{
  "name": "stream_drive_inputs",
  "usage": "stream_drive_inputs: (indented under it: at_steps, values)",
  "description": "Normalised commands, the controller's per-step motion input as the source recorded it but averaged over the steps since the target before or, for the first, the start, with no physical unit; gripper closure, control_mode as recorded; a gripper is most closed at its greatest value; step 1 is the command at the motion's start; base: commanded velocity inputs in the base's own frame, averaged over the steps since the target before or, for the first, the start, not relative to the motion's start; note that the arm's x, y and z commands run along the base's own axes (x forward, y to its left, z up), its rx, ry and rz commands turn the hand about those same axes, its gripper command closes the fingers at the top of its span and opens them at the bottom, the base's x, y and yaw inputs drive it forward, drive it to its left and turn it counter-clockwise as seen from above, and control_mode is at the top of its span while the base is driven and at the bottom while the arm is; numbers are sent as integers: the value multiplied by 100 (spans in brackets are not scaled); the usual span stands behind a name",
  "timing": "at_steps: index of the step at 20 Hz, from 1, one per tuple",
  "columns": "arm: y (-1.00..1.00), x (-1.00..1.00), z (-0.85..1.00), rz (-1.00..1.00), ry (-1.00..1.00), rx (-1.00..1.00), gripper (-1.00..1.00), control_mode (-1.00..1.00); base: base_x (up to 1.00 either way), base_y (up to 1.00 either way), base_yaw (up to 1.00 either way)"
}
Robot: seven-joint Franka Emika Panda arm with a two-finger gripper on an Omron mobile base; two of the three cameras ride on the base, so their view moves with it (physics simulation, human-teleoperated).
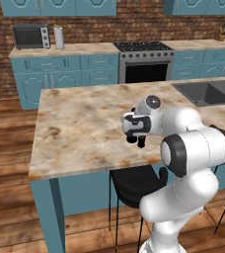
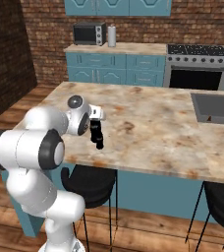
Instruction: Place the large bottle from the dining counter next to the other large bottle outside the sink, and place the small bottle from the dining counter next to the other small bottle inside the sink.
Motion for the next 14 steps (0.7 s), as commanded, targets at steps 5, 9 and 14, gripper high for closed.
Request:
stream_drive_inputs:
  at_steps: [5, 9, 14]
  values:
    - [0, 30, -7, 0, 0, 0, -100, -100, 0, 0, 0]
    - [0, 20, -8, 0, 0, 0, -100, -100, 0, 0, 0]
    - [0, 11, -5, 0, 0, 0, -100, -100, 0, 0, 0]
